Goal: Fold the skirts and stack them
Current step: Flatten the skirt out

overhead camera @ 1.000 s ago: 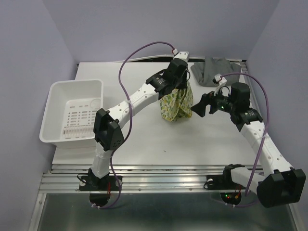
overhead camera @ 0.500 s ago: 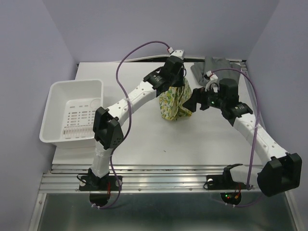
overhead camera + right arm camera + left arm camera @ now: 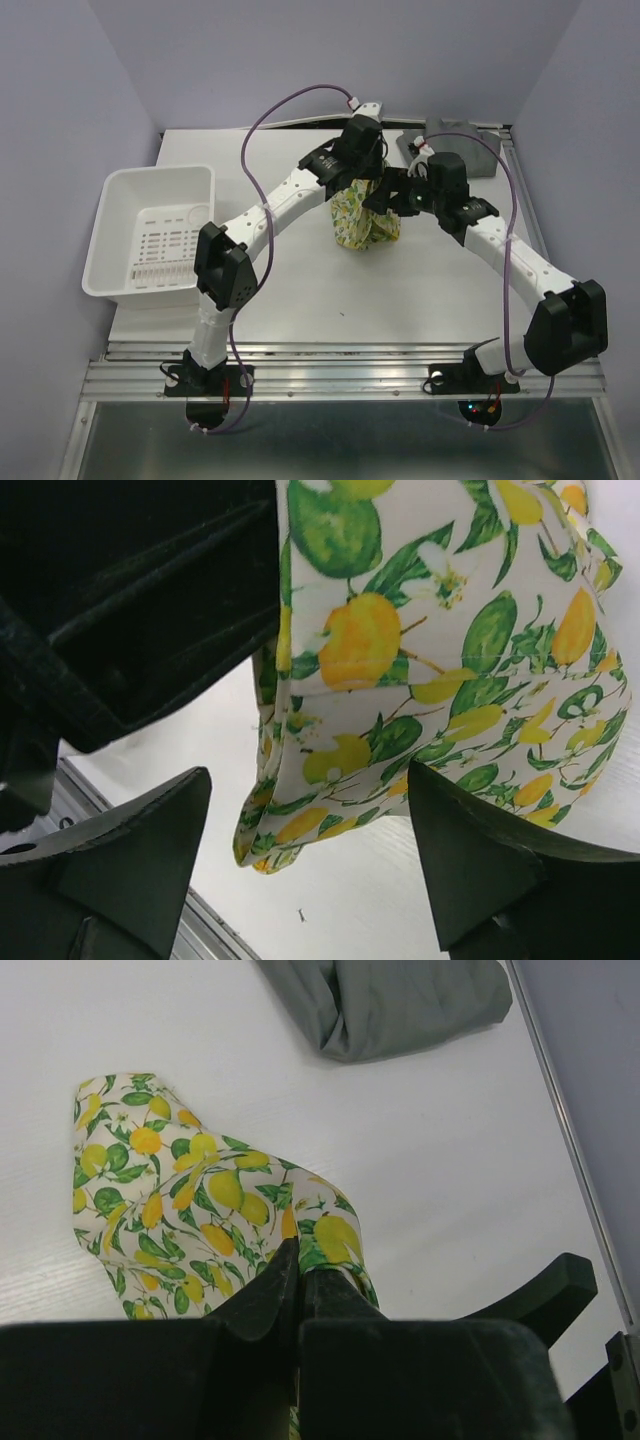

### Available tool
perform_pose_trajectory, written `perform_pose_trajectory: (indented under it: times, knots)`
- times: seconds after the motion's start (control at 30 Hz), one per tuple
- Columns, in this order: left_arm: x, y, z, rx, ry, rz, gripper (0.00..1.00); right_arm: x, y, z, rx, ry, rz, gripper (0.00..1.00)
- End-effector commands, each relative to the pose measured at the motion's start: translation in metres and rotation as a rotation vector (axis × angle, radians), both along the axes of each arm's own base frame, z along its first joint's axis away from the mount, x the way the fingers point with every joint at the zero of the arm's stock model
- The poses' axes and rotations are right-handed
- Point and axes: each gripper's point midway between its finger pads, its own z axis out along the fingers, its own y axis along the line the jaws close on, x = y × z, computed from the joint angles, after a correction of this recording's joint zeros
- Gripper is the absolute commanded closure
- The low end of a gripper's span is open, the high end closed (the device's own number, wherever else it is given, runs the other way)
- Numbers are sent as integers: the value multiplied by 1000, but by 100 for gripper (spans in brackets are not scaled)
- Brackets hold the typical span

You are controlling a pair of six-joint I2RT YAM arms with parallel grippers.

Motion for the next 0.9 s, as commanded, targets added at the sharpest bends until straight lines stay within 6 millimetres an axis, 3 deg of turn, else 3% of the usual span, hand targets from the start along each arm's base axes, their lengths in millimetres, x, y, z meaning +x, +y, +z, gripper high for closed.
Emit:
perform_pose_trajectory:
  times: [0.0, 0.13, 0.23, 0.4, 0.57, 0.6, 0.63, 0.7, 0.73, 0.77, 0.8, 0.83, 0.87]
  knots:
    - [7, -8, 36, -80, -67, 13, 100, 26, -3, 23, 6, -64, -99, 31]
    - [6, -5, 36, -72, -67, 17, 98, 32, -13, 19, -52, -73, -143, 64]
    - [9, 4, 35, -62, -69, 27, 97, 28, -17, 27, -86, -106, -127, 79]
    - [18, 20, 35, -52, -88, -19, 95, 8, -20, 51, -96, -186, -62, 97]
    - [4, 19, 52, -46, -155, -212, 82, -8, -9, 61, -43, -194, 21, 99]
    - [0, 20, 45, -34, -148, -241, 77, -11, -3, 63, -15, -188, 50, 99]
    - [-5, 20, 45, -25, -151, -267, 65, -12, 0, 62, 6, -170, 54, 99]
    - [-20, 31, 37, 35, -154, -325, 52, -10, 0, 56, 13, -149, 42, 99]
    - [-34, 43, 27, 50, -149, -354, 40, -7, 1, 52, 13, -135, 33, 99]
    - [-40, 46, 56, 18, -221, -383, 33, -7, 1, 51, 14, -129, 30, 99]
    - [-53, 57, 20, 59, -188, -439, 28, -3, -3, 52, 16, -128, 15, 99]
    - [-68, 67, 48, -14, -268, -506, 20, -2, -2, 52, 24, -118, 11, 99]
    - [-77, 75, 44, -22, -274, -531, 16, -1, -1, 50, 28, -109, 8, 99]
